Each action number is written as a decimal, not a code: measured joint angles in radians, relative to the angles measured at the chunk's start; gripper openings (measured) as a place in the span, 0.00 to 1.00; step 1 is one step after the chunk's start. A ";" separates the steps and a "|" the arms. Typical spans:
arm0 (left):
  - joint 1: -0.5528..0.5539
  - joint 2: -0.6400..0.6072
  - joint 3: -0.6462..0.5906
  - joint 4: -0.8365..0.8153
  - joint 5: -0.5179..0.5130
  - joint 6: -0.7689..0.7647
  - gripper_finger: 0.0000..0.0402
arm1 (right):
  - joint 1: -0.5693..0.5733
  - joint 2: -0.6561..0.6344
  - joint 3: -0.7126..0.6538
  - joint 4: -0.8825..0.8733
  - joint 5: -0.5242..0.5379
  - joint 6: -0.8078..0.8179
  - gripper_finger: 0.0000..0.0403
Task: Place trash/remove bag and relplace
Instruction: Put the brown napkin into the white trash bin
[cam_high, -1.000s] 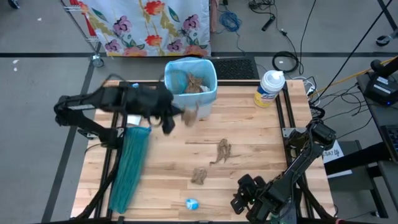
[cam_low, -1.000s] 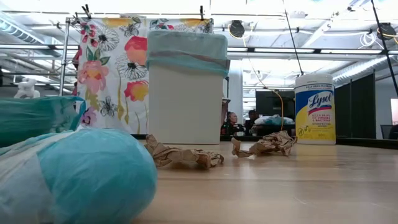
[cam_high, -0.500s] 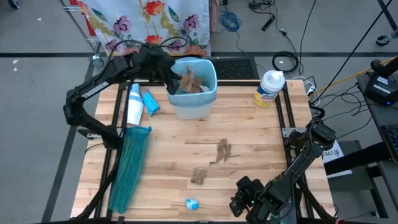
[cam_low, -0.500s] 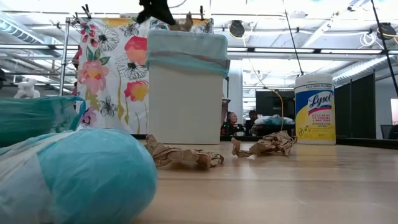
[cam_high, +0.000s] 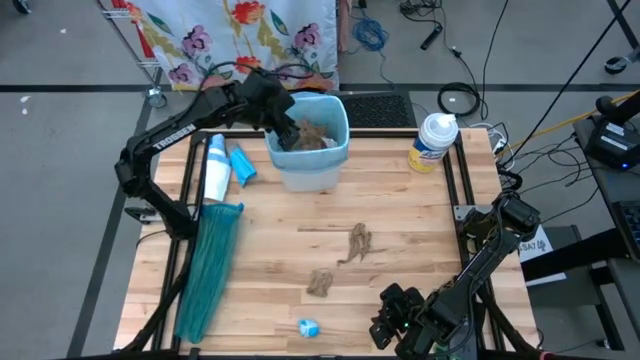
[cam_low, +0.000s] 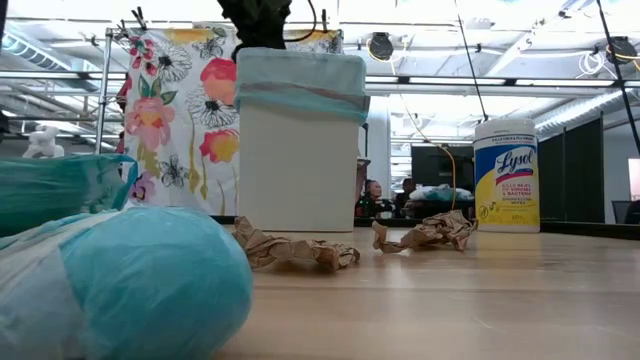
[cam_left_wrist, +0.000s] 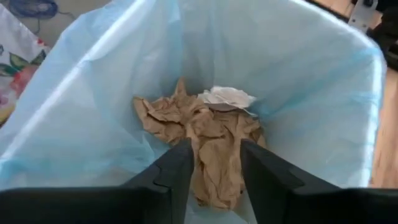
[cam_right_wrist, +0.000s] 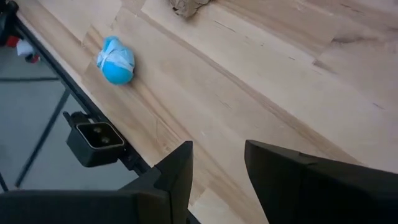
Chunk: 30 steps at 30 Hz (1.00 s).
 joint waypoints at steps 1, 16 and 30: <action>-0.006 -0.004 0.000 0.000 0.000 -0.019 0.35 | 0.000 0.000 0.000 0.000 0.000 -0.023 0.34; -0.321 -0.219 -0.001 -0.144 -0.059 -0.243 0.34 | 0.000 0.000 0.000 0.022 -0.001 -0.069 0.34; -0.913 -0.223 -0.185 -0.231 -0.390 -0.728 0.34 | -0.018 0.000 0.000 0.046 0.009 -0.072 0.34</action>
